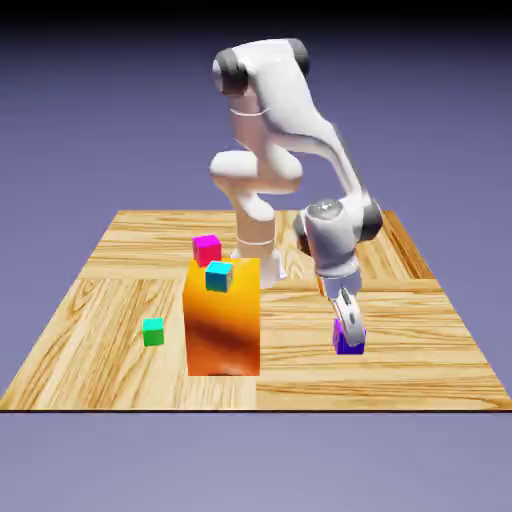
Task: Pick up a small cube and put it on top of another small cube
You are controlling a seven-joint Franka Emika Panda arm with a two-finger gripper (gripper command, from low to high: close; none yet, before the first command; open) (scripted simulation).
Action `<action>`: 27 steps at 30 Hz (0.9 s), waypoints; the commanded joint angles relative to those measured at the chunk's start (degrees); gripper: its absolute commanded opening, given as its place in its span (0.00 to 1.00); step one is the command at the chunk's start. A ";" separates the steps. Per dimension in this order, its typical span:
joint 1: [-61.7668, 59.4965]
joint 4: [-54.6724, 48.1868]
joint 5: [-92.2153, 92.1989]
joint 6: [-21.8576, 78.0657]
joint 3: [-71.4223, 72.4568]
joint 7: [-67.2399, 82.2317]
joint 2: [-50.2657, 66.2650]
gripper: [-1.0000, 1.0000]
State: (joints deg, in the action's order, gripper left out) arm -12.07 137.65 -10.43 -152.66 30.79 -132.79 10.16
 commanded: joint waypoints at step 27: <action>12.20 -5.56 5.69 33.41 -22.44 67.28 -28.78 0.00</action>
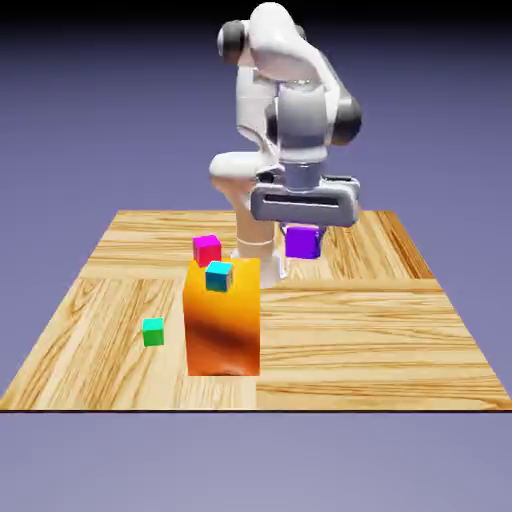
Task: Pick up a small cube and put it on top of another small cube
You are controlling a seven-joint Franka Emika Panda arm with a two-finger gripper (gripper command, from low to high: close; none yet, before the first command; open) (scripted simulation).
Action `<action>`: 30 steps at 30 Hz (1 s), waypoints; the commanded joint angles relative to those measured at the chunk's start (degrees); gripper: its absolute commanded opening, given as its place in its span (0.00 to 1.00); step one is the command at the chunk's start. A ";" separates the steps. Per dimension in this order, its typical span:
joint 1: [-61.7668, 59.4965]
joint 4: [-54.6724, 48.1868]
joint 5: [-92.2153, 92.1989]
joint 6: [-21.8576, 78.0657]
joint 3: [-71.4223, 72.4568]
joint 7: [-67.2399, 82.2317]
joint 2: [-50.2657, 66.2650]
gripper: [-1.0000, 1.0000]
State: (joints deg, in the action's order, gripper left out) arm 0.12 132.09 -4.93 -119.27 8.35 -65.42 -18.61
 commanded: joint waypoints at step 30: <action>12.60 13.55 28.21 20.90 -25.70 74.66 -23.92 0.00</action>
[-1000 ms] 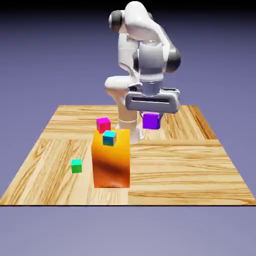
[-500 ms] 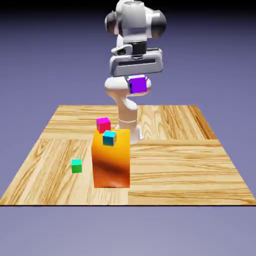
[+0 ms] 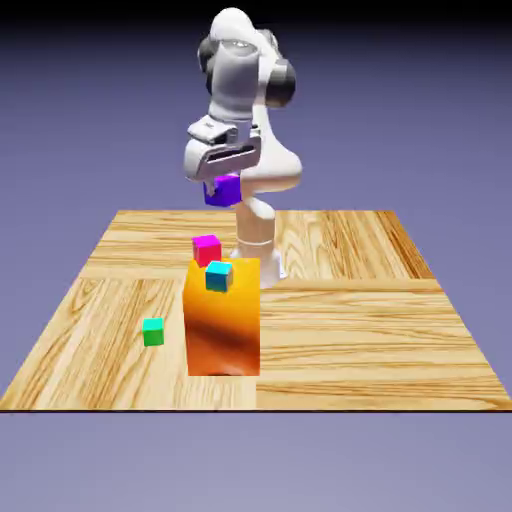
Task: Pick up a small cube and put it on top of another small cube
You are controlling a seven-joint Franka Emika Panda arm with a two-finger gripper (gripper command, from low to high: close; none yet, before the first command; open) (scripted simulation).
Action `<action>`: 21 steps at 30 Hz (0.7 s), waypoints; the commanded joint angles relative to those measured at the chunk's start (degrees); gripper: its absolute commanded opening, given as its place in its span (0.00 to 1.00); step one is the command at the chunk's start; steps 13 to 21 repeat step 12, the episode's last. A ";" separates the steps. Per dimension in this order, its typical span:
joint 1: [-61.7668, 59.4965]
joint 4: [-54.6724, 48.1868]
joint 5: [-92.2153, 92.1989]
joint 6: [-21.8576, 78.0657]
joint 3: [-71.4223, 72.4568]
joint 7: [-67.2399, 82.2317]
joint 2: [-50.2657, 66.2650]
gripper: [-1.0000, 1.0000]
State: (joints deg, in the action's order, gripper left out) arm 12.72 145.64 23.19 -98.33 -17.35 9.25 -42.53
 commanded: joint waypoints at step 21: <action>-0.69 9.19 7.16 -8.44 -4.66 3.57 0.87 1.00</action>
